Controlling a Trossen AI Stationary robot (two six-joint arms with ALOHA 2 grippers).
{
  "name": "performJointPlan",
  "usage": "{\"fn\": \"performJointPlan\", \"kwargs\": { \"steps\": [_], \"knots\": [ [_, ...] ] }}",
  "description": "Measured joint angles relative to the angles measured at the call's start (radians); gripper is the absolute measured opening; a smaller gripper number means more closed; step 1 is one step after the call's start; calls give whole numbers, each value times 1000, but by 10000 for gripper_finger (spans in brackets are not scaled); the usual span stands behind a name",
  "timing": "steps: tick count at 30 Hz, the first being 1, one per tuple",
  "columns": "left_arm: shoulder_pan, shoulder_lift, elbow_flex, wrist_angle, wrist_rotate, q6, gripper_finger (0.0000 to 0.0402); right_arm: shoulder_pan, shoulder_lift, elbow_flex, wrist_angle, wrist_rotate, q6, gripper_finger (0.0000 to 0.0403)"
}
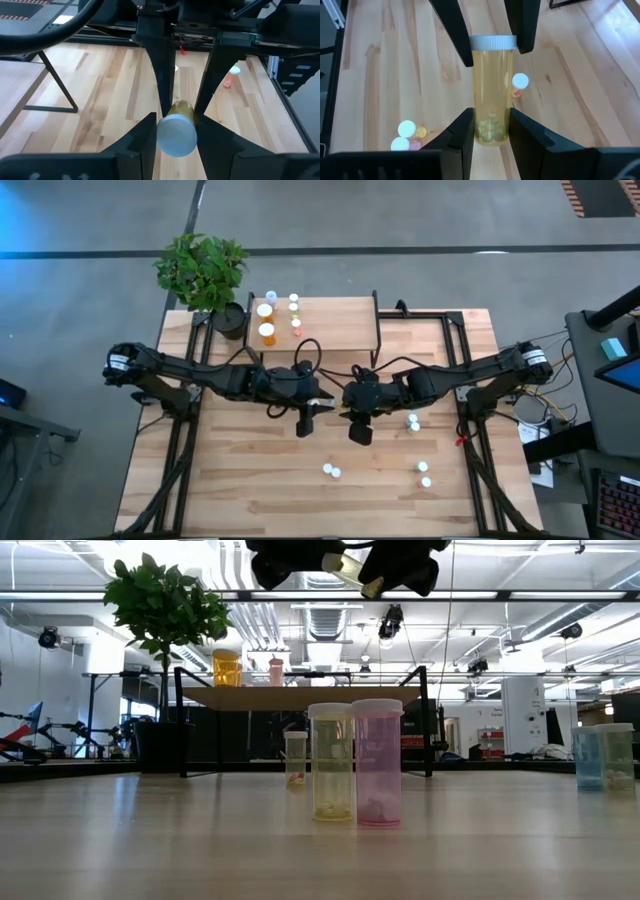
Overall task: Pick and place medicine bottles onto shelf by color
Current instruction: Put the yellow pill bottle on the shelf
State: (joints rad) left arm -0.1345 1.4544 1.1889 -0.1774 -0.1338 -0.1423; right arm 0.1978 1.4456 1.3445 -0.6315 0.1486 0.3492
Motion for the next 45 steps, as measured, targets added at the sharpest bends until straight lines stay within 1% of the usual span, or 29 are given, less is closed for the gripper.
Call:
{"fn": "performJointPlan", "kwargs": {
  "steps": [10, 15, 17, 20, 24, 27, 30, 33, 38, 40, 43, 45],
  "knots": [
    [0, -2, 4, -1, 5, -5, 105, 0, 0, 0, 2, 1, -7, 98],
    [0, -15, 8, -3, 15, -5, 105, 0, 0, 1, 22, 32, -36, 101],
    [0, -22, 8, -3, 16, -5, 105, 0, -1, 1, 24, 35, -52, 113],
    [7, -33, 7, 3, 21, -5, 105, 0, -1, 1, 15, 42, -58, 145],
    [24, -42, 31, -48, 23, -7, 105, 0, 0, -1, 10, 120, -61, 198],
    [43, -39, 89, -176, 24, -8, 105, 0, -4, -1, -18, 188, -31, 235],
    [65, -26, 179, -322, 4, -7, 105, 0, -22, -1, -53, 213, 21, 263],
    [106, -9, 261, -437, -23, -1, 105, 0, -55, -1, -67, 222, 48, 278],
    [211, 17, 363, -542, -36, 0, 105, 0, -131, -1, -75, 221, 51, 287],
    [267, 38, 411, -590, -57, -19, 105, 0, -164, -1, -79, 222, 52, 288],
    [355, 93, 521, -688, -64, -84, 105, 0, -210, -1, -119, 222, 66, 288],
    [407, 140, 609, -753, -66, -85, 105, 0, -237, -1, -172, 224, 79, 288]
  ]
}}
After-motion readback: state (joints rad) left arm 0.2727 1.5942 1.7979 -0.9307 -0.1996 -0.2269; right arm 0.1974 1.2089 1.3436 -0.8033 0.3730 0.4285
